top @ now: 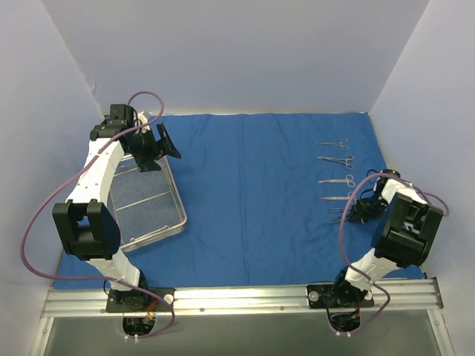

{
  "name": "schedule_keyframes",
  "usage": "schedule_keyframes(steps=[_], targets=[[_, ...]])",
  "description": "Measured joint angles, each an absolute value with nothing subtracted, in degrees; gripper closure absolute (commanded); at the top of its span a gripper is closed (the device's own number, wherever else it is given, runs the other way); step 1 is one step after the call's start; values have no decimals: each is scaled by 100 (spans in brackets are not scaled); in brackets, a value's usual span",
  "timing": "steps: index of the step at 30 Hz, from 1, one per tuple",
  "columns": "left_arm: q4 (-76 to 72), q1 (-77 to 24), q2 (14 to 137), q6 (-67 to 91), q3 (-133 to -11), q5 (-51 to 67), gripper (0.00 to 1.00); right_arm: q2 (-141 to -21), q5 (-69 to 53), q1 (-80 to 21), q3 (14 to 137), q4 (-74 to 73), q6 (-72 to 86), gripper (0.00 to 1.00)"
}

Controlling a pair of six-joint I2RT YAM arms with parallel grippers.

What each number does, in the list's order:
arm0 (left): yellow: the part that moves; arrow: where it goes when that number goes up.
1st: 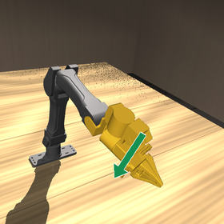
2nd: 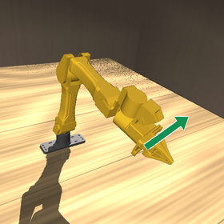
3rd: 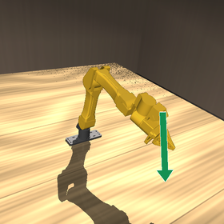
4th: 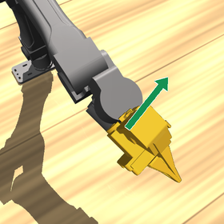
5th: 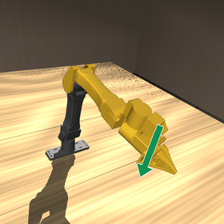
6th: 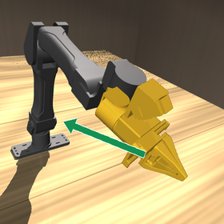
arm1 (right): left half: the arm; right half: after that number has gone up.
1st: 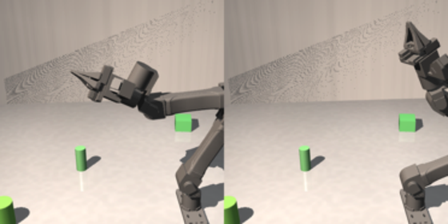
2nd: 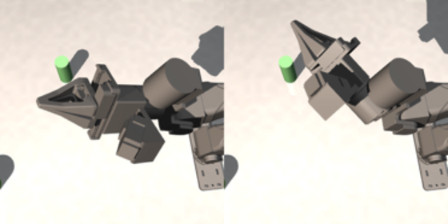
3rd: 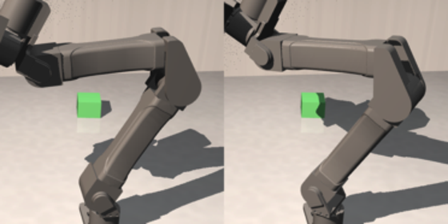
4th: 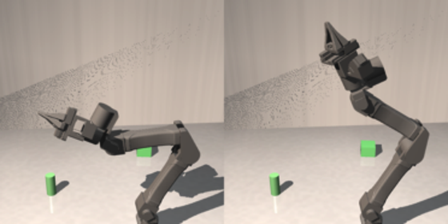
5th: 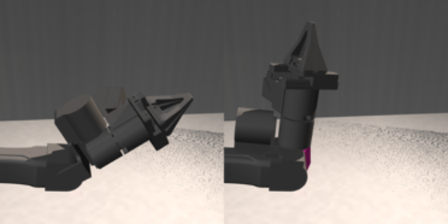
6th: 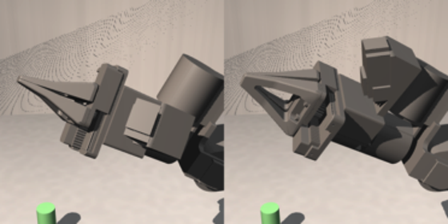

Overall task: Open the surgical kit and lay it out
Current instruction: Place the medical item in the surgical kit.

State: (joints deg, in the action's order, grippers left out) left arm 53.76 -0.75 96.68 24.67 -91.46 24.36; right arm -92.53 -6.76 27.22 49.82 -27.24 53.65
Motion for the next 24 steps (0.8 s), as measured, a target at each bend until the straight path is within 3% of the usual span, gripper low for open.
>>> schedule_keyframes(steps=[6,24], targets=[[5380,-67,9719,2482,-9146,2436,3,-9312,-696,2689,5039,-2696,5470,78],[5349,-64,9747,2486,-8967,2475,4,-9076,-421,2856,4960,-2982,5153,68]])
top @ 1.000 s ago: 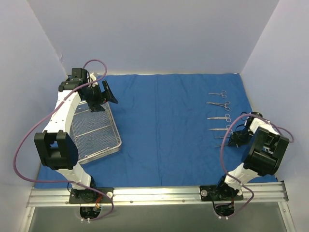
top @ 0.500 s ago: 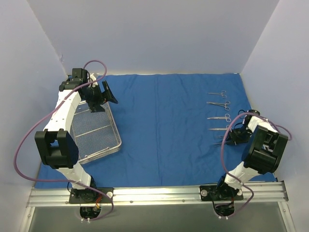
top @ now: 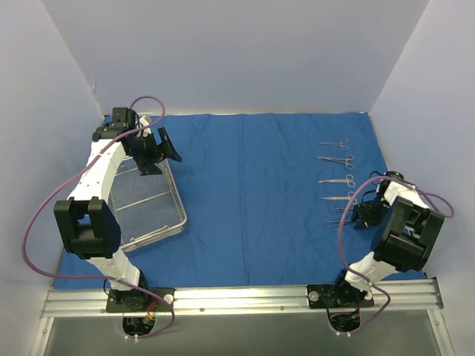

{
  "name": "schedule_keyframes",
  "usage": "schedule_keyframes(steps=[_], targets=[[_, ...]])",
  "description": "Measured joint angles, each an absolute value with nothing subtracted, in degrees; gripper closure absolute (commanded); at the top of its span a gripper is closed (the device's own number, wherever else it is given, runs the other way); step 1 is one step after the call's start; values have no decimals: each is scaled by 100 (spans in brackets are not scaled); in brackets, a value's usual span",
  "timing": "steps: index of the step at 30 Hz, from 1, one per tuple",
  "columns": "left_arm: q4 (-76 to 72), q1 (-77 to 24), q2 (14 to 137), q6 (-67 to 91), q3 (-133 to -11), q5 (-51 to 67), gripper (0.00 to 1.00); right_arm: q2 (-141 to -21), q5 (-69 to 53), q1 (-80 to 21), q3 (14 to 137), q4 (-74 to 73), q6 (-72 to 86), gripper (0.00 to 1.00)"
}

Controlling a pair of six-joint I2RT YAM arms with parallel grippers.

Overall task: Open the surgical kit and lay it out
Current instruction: Place the medical item in the surgical kit, then pick up the medical item from the container.

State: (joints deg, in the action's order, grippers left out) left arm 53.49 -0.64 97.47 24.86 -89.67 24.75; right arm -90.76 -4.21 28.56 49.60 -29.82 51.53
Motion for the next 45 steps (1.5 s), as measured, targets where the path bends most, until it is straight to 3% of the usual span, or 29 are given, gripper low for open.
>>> schedule_keyframes(steps=[13,22,30,31,35,39,45], targets=[[5317,-64,9747,2495,-8847,2534,4,-8689,-445,2884,5258,-3367,4674,63],[5537,34,9754,2427,-8919,1999,5,-8862,-414,2781,6536,-3811,4071,55],[5756,316,10033,2298,-9078,1140,0,-9839,-585,1240,8503,-3857,3566,53],[5782,325,10127,2279,-9100,1041,5,-9981,-687,965,8685,-3815,3516,53],[5942,344,10735,2217,-9439,729,9,-10350,-996,169,8962,-3708,3291,52],[5944,346,11306,2244,-9627,626,20,-10403,-1299,-84,8890,-3671,3118,52],[5892,346,11885,2569,-9657,1072,51,-10394,-1522,209,8569,-3592,2904,52]])
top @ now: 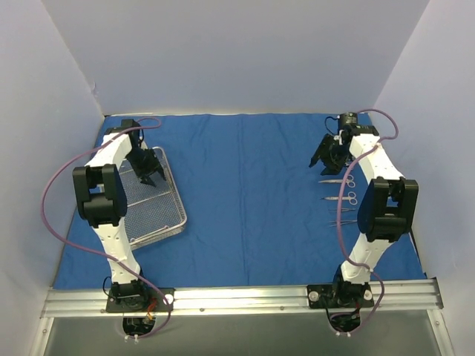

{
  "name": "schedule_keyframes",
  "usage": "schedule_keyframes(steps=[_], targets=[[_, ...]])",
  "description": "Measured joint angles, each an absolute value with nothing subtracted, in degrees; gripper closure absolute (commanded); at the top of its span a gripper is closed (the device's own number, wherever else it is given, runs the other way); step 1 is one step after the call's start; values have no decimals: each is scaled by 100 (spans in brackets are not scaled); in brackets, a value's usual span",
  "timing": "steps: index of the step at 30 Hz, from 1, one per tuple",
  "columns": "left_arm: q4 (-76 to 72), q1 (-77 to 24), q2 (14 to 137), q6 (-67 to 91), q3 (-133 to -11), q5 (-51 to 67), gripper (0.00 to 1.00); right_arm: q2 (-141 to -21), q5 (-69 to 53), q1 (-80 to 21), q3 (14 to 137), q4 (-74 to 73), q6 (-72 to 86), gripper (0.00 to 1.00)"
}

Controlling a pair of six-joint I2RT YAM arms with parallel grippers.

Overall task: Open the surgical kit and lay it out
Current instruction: Pick up the medical item from the container.

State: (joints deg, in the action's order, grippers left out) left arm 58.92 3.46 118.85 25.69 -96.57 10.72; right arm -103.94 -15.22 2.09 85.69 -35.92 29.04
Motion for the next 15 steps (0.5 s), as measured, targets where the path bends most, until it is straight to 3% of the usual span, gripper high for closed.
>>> schedule_keyframes(steps=[3,15], targets=[[5756,344,11915,2718,-9625,1382,58,-10394,-1627,384,8499,-3590,2812,52],[5264,272,11915,3081,-8967,1979,62,-10359,-1890,666,8320,-3448,2679,51]])
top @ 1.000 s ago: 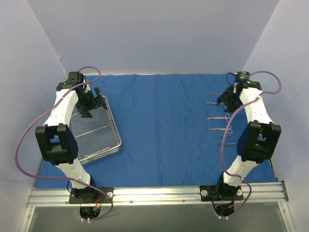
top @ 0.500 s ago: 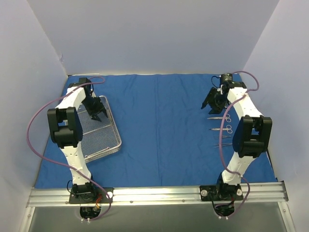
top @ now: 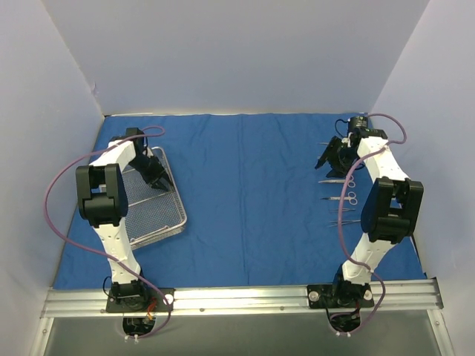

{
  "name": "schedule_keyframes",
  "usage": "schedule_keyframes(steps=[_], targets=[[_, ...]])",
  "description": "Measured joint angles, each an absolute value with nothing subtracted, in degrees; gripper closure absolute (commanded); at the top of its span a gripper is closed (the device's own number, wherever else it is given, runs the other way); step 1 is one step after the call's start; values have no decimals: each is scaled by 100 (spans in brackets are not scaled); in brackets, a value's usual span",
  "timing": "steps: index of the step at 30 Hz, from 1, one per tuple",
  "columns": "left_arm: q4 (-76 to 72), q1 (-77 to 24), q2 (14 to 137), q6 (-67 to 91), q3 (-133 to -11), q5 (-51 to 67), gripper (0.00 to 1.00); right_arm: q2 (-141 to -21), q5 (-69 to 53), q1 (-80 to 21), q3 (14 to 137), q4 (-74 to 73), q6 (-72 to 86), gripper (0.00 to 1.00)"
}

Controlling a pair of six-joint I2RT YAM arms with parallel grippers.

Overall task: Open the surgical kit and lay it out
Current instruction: Pick up the medical item from the container.

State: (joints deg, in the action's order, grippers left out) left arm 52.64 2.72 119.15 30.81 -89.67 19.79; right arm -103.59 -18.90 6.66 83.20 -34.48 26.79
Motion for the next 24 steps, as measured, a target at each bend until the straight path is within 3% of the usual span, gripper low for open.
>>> schedule_keyframes(steps=[24], targets=[[4982,158,12018,2971,-8860,1929,74,-10324,-2137,668,8012,-3317,2714,51]])
